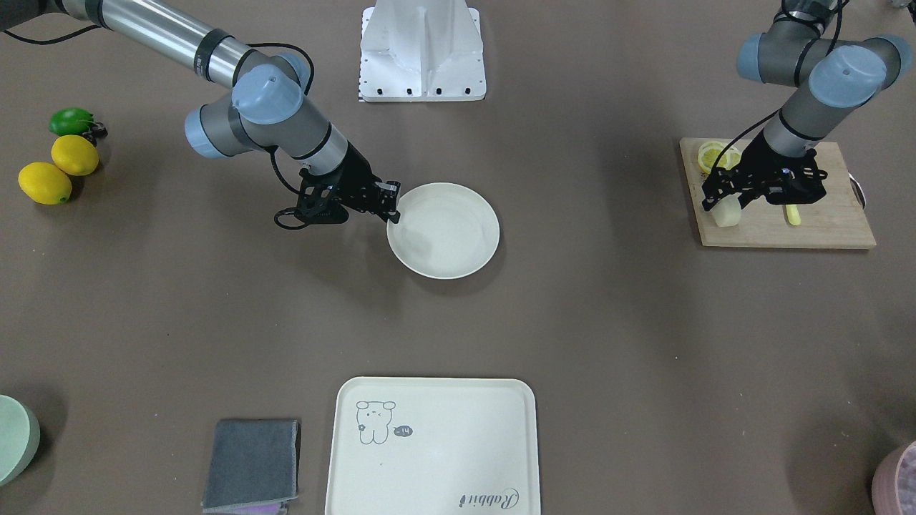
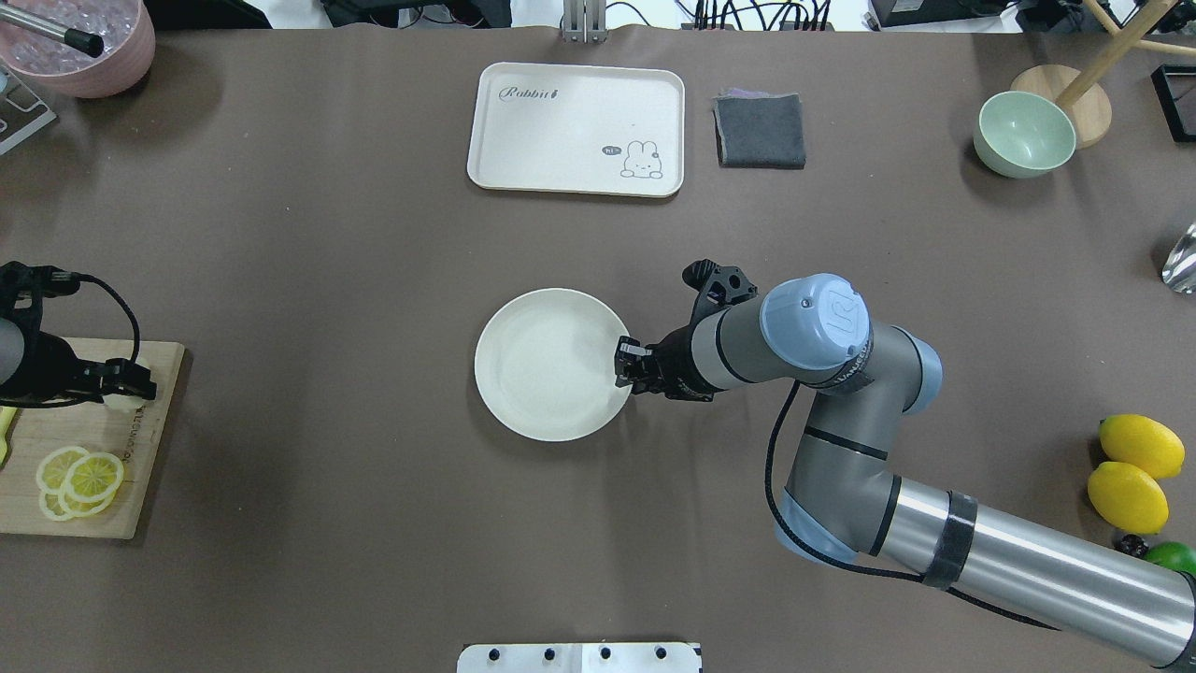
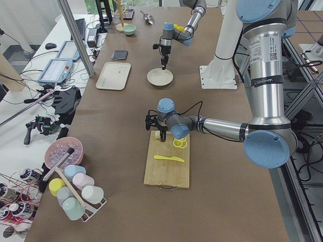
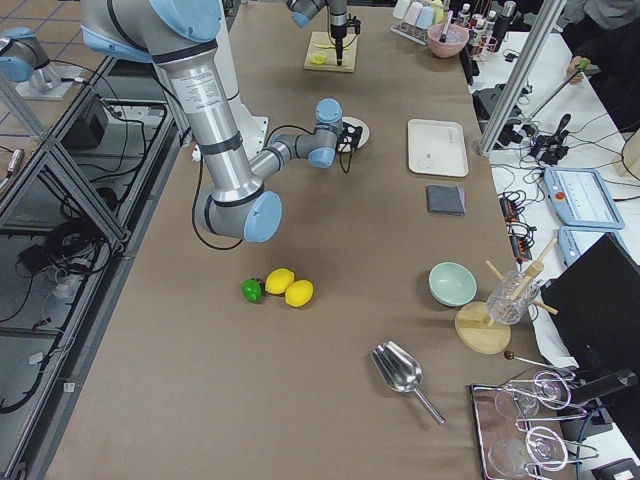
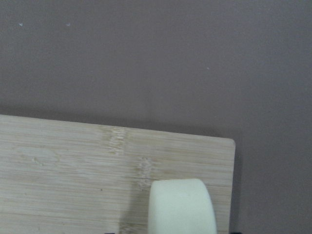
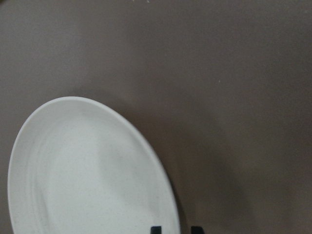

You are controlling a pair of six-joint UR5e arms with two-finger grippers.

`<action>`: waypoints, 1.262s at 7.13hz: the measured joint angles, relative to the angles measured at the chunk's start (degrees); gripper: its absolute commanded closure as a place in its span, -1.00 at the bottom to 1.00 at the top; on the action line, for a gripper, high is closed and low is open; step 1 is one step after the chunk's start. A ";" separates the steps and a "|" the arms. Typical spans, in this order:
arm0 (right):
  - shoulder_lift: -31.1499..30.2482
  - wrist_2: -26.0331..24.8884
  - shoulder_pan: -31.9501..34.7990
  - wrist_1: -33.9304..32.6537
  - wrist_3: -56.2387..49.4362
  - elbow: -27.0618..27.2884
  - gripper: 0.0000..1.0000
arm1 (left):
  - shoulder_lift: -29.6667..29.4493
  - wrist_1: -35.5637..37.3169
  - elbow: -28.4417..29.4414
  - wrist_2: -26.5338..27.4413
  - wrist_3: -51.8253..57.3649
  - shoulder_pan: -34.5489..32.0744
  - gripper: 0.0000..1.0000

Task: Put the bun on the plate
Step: 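Release the plate and raise the right gripper while the left gripper lifts the bun, then carry the bun with the left gripper and lower it onto the plate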

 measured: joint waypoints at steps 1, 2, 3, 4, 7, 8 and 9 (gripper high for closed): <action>-0.01 -0.40 -0.13 0.04 0.03 0.14 -1.00 | -0.03 0.02 -0.19 0.06 0.02 0.01 0.32; -0.08 -0.57 -0.08 0.08 -0.05 0.32 -1.00 | -0.05 0.10 -0.75 0.02 0.07 -0.01 0.32; -0.19 -0.58 0.34 0.10 -0.27 0.50 -1.00 | -0.12 0.20 -1.58 -0.15 0.11 -0.15 0.32; -0.36 -0.32 1.34 0.09 -0.42 0.87 -1.00 | -0.30 0.34 -2.71 -0.30 0.12 -0.31 0.31; -4.06 7.64 10.48 0.03 -4.35 1.95 -1.00 | -10.53 9.10 -5.06 -0.02 -0.77 -0.45 0.30; -6.54 12.19 15.05 -0.01 -9.15 1.94 -1.00 | -17.21 15.91 -5.19 0.18 -2.41 -0.37 0.30; -9.04 16.02 19.45 -0.09 -14.09 1.74 -1.00 | -23.75 22.29 -5.25 1.04 -5.13 0.40 0.30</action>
